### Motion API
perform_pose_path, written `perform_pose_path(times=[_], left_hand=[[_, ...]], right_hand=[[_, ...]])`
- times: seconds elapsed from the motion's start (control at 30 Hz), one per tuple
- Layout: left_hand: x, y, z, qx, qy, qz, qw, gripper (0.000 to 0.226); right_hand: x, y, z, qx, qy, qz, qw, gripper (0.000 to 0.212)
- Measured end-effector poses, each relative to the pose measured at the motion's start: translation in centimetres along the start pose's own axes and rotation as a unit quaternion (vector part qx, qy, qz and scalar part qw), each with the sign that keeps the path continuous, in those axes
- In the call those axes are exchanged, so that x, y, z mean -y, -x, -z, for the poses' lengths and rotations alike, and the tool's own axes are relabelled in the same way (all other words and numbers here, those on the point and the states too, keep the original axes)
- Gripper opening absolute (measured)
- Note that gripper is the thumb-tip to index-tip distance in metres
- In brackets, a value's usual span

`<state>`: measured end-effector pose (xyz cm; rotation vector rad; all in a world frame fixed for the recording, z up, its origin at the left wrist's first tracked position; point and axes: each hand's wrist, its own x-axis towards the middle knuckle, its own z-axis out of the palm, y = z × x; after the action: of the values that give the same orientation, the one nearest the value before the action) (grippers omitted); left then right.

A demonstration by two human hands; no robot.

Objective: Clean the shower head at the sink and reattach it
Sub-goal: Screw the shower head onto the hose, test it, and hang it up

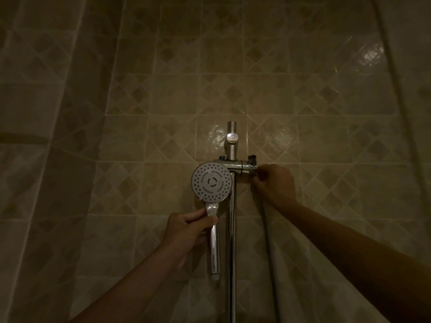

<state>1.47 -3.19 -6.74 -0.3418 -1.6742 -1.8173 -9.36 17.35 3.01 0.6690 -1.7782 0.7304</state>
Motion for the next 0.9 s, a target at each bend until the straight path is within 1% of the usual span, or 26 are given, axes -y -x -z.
perform_pose_path(times=[0.1,0.2,0.37,0.47,0.57,0.7,0.77,0.9], left_hand=[[0.1,0.1,0.2,-0.005,-0.006,-0.004,1.0,0.031],[0.3,0.4,0.2,-0.006,-0.002,-0.002,1.0,0.031],[0.3,0.9,0.2,-0.01,0.001,0.007,1.0,0.029],[0.2,1.0,0.2,-0.003,0.009,0.009,1.0,0.028],[0.2,1.0,0.3,0.003,0.014,0.011,1.0,0.028],[0.2,1.2,-0.2,0.001,0.024,0.014,1.0,0.027],[0.3,1.4,-0.4,0.005,0.026,0.016,1.0,0.024],[0.1,1.9,-0.7,0.008,0.033,0.021,0.999,0.024]], right_hand=[[-0.5,-0.6,0.9,0.025,0.074,0.054,0.995,0.014],[-0.7,-0.8,1.4,0.024,0.09,0.079,0.993,0.012],[-0.6,-1.5,1.2,0.027,0.096,0.073,0.992,0.015],[-0.7,-2.3,1.6,-0.007,0.091,0.043,0.995,0.017],[-1.3,-2.4,2.9,-0.044,0.055,0.016,0.997,0.02],[-1.2,-0.4,3.2,-0.05,0.021,-0.023,0.998,0.026],[-0.9,1.0,2.7,-0.065,-0.041,-0.052,0.996,0.025],[-0.2,4.0,1.8,-0.078,-0.161,-0.11,0.978,0.02]])
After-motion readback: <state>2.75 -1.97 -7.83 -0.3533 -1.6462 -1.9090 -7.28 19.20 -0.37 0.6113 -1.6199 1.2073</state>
